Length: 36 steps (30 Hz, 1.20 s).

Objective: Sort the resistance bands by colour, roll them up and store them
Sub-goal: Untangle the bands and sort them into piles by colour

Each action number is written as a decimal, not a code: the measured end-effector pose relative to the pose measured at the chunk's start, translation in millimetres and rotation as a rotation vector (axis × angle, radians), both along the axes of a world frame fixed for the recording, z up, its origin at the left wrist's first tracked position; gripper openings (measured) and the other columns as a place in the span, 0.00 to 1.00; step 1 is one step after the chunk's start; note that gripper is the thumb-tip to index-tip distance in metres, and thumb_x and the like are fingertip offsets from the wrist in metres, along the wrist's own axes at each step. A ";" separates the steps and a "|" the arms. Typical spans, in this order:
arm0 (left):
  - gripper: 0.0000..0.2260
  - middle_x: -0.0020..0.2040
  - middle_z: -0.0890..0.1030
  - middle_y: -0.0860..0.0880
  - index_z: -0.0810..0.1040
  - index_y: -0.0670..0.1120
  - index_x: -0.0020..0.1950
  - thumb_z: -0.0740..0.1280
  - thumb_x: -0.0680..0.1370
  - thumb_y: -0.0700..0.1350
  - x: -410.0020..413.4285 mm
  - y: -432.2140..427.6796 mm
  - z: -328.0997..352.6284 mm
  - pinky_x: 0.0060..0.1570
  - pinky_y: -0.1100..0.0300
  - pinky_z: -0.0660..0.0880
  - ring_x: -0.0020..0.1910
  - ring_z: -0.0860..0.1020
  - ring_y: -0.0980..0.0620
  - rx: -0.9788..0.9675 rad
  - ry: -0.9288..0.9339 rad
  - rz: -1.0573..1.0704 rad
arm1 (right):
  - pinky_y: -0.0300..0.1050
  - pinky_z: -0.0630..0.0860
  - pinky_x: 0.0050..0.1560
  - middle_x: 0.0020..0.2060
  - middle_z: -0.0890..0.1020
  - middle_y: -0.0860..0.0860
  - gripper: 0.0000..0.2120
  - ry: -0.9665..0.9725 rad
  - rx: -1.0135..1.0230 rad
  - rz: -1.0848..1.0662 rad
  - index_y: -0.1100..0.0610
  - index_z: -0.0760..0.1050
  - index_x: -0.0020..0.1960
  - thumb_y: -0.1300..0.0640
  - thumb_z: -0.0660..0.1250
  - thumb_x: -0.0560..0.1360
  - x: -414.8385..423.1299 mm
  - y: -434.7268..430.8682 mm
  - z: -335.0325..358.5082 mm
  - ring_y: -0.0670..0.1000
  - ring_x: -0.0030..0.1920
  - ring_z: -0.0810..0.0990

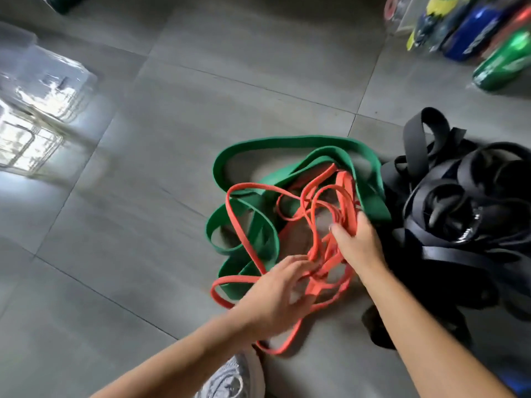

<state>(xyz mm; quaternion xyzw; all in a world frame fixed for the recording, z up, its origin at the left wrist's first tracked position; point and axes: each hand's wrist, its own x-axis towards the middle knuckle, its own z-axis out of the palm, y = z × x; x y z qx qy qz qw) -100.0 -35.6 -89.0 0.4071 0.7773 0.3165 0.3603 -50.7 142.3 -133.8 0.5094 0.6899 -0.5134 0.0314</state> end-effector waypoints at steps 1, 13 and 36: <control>0.21 0.63 0.74 0.45 0.73 0.41 0.65 0.65 0.72 0.45 7.9 5.7 1.6 0.61 0.73 0.64 0.61 0.71 0.55 -0.007 -0.047 -0.064 | 0.47 0.73 0.49 0.46 0.81 0.56 0.23 0.084 -0.167 -0.086 0.54 0.74 0.51 0.39 0.65 0.64 -1.9 -2.7 5.3 0.57 0.46 0.79; 0.17 0.59 0.73 0.42 0.73 0.43 0.59 0.68 0.71 0.42 -35.9 -23.4 -22.6 0.59 0.54 0.68 0.60 0.70 0.43 -0.394 0.300 0.485 | 0.53 0.74 0.49 0.56 0.75 0.60 0.23 -0.275 0.403 0.287 0.41 0.61 0.70 0.55 0.59 0.77 15.7 -6.7 -9.1 0.64 0.54 0.77; 0.44 0.56 0.77 0.50 0.69 0.47 0.57 0.64 0.54 0.78 -80.5 -39.5 -62.6 0.70 0.46 0.55 0.60 0.74 0.47 -0.923 0.378 0.114 | 0.51 0.74 0.37 0.47 0.74 0.54 0.10 -0.185 0.415 0.542 0.52 0.74 0.42 0.52 0.71 0.63 37.2 -81.1 -15.4 0.62 0.45 0.76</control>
